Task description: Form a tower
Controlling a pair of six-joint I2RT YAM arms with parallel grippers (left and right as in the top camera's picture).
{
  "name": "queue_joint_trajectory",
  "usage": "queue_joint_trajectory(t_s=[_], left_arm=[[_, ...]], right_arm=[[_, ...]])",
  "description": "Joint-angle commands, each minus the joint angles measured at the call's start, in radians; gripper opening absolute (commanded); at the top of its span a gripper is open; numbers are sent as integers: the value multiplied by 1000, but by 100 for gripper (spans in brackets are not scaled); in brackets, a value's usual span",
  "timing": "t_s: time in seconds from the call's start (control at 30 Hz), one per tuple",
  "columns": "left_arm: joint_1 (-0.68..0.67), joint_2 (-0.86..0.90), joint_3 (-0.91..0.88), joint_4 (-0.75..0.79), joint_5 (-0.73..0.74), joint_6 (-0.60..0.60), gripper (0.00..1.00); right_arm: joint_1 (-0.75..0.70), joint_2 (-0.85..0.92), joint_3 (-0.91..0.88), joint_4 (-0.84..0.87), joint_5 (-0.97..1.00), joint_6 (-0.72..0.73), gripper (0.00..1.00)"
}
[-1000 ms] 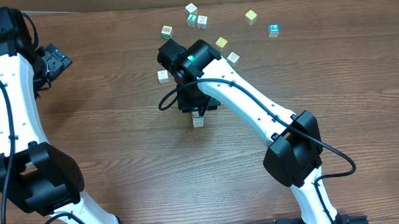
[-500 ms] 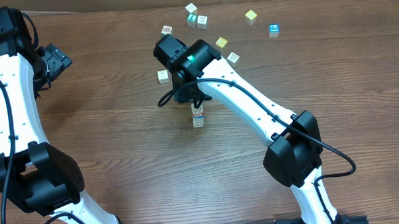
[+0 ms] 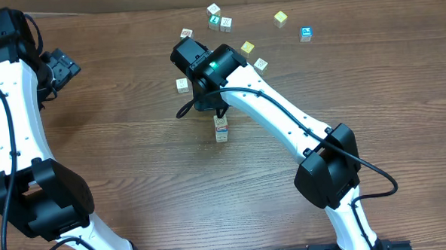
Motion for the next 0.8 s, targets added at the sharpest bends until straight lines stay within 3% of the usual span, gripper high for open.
queue_joint_trajectory(t_s=[0.0, 0.77], left_arm=[[-5, -2, 1, 1, -5, 5, 99], [-5, -2, 1, 1, -5, 5, 100]], right_arm=[[-1, 5, -5, -15, 16, 3, 4], [-1, 5, -5, -85, -26, 3, 7]])
